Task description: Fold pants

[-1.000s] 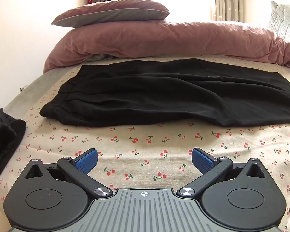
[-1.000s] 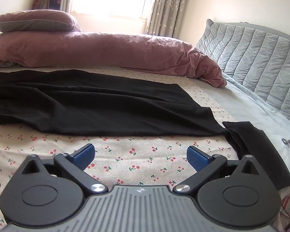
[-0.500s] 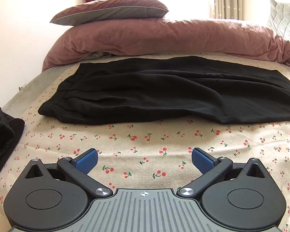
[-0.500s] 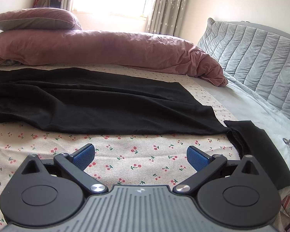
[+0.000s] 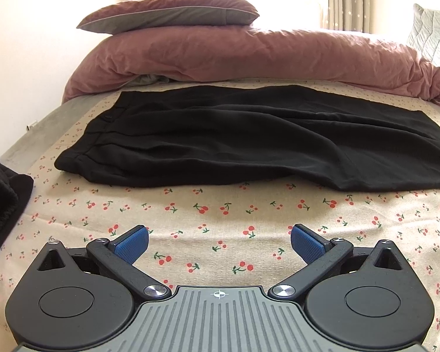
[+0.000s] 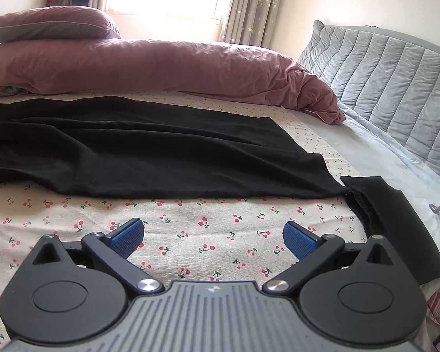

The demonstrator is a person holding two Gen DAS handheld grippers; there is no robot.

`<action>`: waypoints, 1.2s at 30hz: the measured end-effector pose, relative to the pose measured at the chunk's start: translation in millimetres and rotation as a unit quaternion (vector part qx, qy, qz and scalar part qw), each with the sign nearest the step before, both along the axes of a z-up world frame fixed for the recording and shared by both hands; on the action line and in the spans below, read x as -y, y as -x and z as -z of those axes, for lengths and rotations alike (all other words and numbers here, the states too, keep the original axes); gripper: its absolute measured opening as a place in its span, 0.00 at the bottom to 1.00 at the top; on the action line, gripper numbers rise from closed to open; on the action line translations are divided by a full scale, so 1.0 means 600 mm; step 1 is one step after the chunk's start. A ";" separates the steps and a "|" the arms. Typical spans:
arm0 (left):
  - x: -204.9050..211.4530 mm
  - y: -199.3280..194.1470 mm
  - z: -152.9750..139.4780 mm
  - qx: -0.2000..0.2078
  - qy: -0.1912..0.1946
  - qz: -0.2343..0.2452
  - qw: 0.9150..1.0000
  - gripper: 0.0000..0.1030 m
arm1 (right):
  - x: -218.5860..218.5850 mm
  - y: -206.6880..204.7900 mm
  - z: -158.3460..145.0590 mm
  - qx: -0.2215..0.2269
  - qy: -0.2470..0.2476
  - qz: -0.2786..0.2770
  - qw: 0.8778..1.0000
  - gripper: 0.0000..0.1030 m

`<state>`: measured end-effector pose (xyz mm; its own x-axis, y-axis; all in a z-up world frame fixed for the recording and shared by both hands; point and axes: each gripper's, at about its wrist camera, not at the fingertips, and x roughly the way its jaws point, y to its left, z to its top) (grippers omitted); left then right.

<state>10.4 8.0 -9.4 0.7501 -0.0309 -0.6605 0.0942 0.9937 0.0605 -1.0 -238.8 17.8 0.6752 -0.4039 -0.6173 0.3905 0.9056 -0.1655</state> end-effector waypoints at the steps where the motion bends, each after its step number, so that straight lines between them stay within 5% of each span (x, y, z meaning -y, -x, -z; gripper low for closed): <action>1: -0.003 -0.001 0.000 -0.002 0.008 0.000 1.000 1.00 | -0.002 -0.001 0.001 -0.004 0.008 0.001 1.000 0.88; 10: -0.032 -0.040 0.029 -0.027 0.051 -0.030 0.998 1.00 | 0.003 -0.011 0.009 -0.007 0.034 0.008 0.999 0.88; 14: -0.050 -0.054 0.035 -0.044 0.084 -0.046 0.994 1.00 | 0.006 -0.020 0.013 -0.044 0.076 0.009 0.996 0.88; 21: -0.108 -0.093 0.047 -0.066 0.118 -0.108 0.985 1.00 | 0.029 -0.036 0.032 -0.040 0.025 0.008 0.999 0.88; 28: -0.235 -0.139 0.035 -0.071 0.222 -0.214 0.949 1.00 | 0.083 -0.095 0.010 -0.013 -0.034 0.021 0.999 0.88; 31: -0.283 -0.173 0.023 -0.073 0.260 -0.265 0.926 1.00 | 0.087 -0.127 -0.025 0.048 -0.016 0.008 0.999 0.88; 36: -0.342 -0.251 0.046 -0.112 0.301 -0.340 0.884 0.99 | 0.125 -0.210 -0.021 0.021 -0.062 0.020 0.998 0.88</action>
